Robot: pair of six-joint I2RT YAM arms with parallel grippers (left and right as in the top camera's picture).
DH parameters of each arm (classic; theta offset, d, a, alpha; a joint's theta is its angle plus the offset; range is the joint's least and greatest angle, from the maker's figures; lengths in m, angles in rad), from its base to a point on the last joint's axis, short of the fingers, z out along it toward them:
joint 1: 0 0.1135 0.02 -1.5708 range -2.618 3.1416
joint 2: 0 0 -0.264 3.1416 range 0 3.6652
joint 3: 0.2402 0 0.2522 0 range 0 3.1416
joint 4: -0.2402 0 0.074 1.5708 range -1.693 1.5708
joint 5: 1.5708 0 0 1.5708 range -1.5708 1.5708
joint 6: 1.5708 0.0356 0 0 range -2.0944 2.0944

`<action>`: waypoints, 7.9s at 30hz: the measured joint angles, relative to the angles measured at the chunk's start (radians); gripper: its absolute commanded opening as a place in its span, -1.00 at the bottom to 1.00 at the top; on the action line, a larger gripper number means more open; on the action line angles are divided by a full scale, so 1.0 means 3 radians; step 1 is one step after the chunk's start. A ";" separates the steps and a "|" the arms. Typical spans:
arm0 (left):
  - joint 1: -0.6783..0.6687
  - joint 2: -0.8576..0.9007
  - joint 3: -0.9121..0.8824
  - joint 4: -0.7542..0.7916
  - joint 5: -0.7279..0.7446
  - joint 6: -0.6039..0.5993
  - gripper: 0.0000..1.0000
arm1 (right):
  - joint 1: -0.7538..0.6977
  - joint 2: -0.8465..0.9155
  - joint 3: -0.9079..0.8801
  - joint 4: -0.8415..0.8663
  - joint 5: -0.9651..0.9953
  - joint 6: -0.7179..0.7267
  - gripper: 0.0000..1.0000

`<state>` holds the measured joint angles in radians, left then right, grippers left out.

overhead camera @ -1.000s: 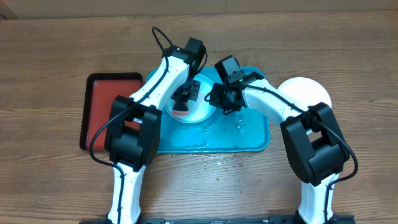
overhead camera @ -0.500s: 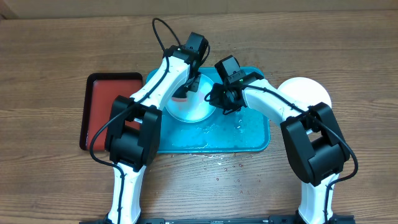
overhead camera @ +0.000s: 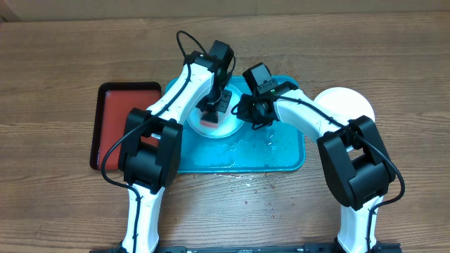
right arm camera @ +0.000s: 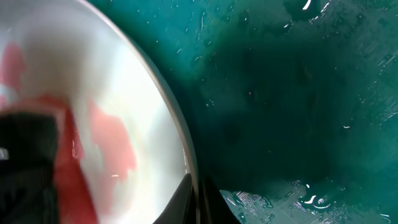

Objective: Clean dirty plates on tray and stack at the side

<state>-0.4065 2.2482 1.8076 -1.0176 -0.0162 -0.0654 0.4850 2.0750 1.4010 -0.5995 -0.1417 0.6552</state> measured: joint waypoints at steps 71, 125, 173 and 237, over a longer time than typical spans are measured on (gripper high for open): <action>0.0532 -0.0628 0.1961 -0.1747 0.0107 -0.0657 -0.92 | 0.1570 -0.1470 0.0173 -0.1793 0.5215 0.0111 -0.93; 0.0532 -0.0628 0.1961 -0.1747 0.0107 -0.0657 -0.91 | 0.0014 -0.0575 -0.0191 -0.0089 0.0698 -0.0923 0.01; 0.0371 -0.0086 0.1957 -0.1657 0.0108 -0.0635 -0.91 | -0.0473 -0.0196 0.0301 -0.0579 -0.0134 -0.0877 -0.65; 0.0141 -0.0085 -0.0209 0.0589 -0.0177 0.0669 -0.91 | -0.0154 0.0118 0.0298 -0.0573 -0.0201 -0.0375 -0.92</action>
<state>-0.3641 2.2227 1.7451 -0.8410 -0.0692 0.1352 0.4389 2.1105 1.4902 -0.7715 -0.2020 0.5426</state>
